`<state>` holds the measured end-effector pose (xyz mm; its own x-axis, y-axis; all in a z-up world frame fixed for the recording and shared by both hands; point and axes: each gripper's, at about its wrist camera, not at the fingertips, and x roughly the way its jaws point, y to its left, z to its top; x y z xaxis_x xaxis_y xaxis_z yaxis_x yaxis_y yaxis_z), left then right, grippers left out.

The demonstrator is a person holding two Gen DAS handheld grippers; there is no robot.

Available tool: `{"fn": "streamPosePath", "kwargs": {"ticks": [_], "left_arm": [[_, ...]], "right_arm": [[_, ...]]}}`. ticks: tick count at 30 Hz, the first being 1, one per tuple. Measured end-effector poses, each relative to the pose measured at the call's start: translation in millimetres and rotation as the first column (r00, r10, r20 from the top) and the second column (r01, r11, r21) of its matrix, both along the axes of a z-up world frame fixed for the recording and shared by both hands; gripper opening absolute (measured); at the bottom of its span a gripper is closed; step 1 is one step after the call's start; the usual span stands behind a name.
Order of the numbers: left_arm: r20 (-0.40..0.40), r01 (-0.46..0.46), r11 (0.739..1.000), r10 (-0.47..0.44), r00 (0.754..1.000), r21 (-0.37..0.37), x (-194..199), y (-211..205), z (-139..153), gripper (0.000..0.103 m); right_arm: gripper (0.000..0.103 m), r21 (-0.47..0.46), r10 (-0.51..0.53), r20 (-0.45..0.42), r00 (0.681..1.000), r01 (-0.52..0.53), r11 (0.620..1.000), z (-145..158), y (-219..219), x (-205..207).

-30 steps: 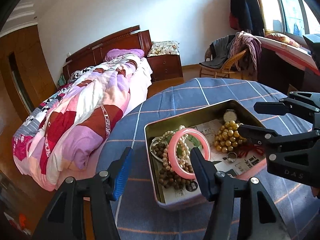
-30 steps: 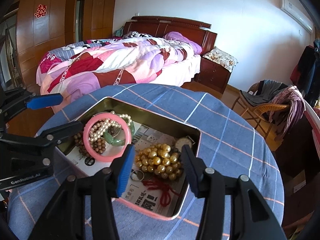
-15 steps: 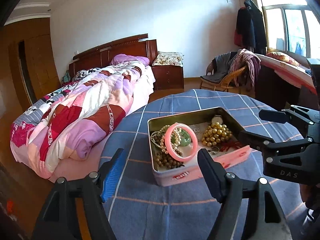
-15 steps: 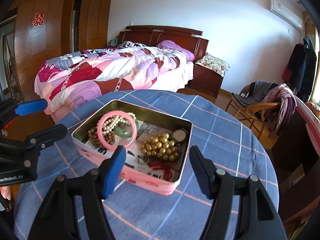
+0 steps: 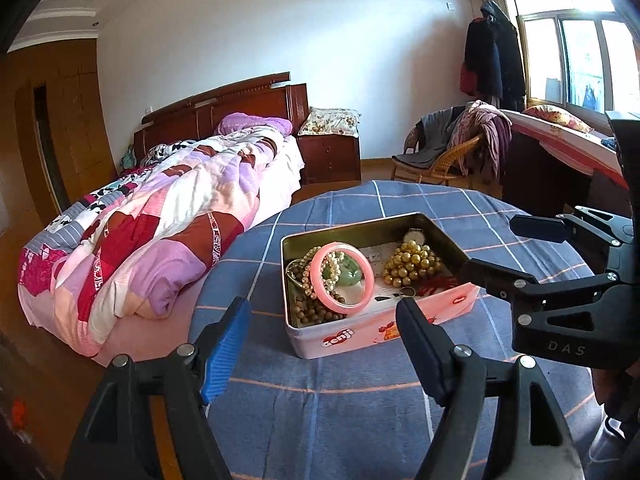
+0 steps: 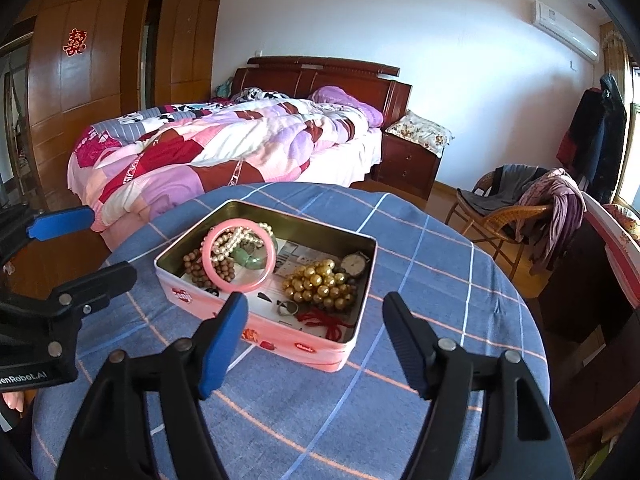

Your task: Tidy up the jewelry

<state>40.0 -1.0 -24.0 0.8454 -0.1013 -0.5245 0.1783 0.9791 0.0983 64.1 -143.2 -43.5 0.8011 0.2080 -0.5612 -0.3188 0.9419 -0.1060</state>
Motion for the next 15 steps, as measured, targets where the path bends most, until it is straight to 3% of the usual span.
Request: {"fn": "streamPosePath", "kwargs": {"ticks": [11, 15], "left_arm": [[-0.002, -0.003, 1.000, 0.003, 1.000, 0.009, -2.7, -4.0, -2.4, 0.076], [-0.004, -0.015, 1.000, 0.015, 1.000, 0.011, -1.9, -4.9, -3.5, 0.088]], "right_arm": [[0.074, 0.013, -0.010, 0.021, 1.000, 0.010, 1.000, 4.2, -3.4, -5.8], [0.074, 0.013, -0.011, 0.022, 1.000, 0.011, 1.000, 4.4, -3.5, -6.0]]}}
